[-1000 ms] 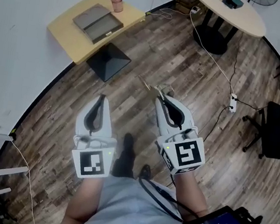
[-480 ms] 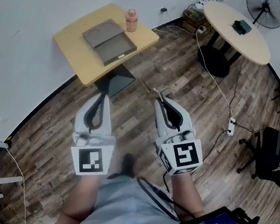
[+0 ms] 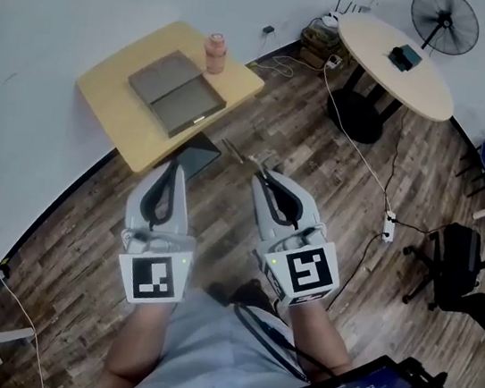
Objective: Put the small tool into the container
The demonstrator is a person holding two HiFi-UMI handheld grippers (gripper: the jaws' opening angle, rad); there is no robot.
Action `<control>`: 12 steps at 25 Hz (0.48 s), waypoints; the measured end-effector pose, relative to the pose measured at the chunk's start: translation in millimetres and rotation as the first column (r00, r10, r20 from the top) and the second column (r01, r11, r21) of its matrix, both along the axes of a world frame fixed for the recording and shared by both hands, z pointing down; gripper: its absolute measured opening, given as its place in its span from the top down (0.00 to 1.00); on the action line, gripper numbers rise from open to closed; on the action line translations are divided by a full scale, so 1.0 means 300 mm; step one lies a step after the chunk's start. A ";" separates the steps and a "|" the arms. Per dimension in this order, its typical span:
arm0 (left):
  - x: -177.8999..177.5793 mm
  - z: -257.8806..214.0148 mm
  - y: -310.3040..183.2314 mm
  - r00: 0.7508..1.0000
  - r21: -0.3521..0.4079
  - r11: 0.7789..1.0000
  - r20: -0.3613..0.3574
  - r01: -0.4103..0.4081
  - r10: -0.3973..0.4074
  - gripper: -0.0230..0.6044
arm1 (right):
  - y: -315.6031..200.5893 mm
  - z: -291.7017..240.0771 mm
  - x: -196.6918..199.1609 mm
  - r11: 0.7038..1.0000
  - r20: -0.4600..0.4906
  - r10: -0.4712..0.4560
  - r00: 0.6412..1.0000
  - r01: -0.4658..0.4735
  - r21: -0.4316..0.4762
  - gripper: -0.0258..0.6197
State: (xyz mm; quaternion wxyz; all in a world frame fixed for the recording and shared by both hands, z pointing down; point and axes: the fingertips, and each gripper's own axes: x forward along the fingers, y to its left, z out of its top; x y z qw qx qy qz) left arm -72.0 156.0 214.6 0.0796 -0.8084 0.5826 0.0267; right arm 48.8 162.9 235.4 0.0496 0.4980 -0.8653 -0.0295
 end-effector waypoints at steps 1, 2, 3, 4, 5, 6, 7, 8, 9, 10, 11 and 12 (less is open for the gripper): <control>0.005 0.009 -0.014 1.000 -0.006 1.000 0.001 -0.003 0.003 0.95 | -0.011 0.007 0.002 1.000 0.001 0.001 1.000 -0.001 -0.003 0.92; 0.011 0.019 -0.027 1.000 -0.014 1.000 0.002 -0.006 0.006 0.95 | -0.022 0.014 0.007 1.000 0.002 0.003 1.000 -0.003 -0.007 0.92; 0.018 0.031 -0.042 1.000 -0.022 1.000 0.003 -0.008 0.008 0.95 | -0.035 0.023 0.015 1.000 0.005 0.006 1.000 -0.006 -0.011 0.92; 0.026 0.044 -0.059 1.000 -0.030 0.999 0.005 -0.011 0.011 0.95 | -0.052 0.033 0.024 1.000 0.007 0.010 1.000 -0.010 -0.017 0.92; 0.037 0.058 -0.078 1.000 -0.038 0.999 0.009 -0.015 0.016 0.95 | -0.070 0.045 0.035 1.000 0.011 0.014 1.000 -0.014 -0.025 0.92; 0.049 0.071 -0.098 1.000 -0.047 0.999 0.016 -0.020 0.021 0.95 | -0.091 0.057 0.046 0.999 0.015 0.018 1.000 -0.017 -0.035 0.92; 0.062 0.082 -0.121 0.999 -0.057 0.998 0.022 -0.025 0.026 0.95 | -0.113 0.069 0.058 0.999 0.019 0.022 1.000 -0.021 -0.044 0.92; 0.074 0.092 -0.145 0.999 -0.065 0.998 0.028 -0.027 0.029 0.95 | -0.137 0.080 0.069 0.998 0.024 0.024 0.999 -0.023 -0.053 0.92; 0.086 0.100 -0.172 0.999 -0.072 0.997 0.033 -0.028 0.030 0.95 | -0.162 0.090 0.079 0.998 0.029 0.025 0.999 -0.024 -0.060 0.92; 0.098 0.107 -0.201 0.999 -0.076 0.997 0.037 -0.028 0.030 0.95 | -0.190 0.102 0.091 0.997 0.035 0.025 0.999 -0.023 -0.067 0.92; 0.111 0.115 -0.233 0.999 -0.080 0.996 0.039 -0.027 0.030 0.95 | -0.222 0.114 0.104 0.997 0.041 0.025 0.999 -0.022 -0.075 0.92; 0.126 0.123 -0.266 0.999 -0.085 0.996 0.043 -0.027 0.030 0.95 | -0.256 0.127 0.118 0.996 0.047 0.024 0.999 -0.020 -0.083 0.92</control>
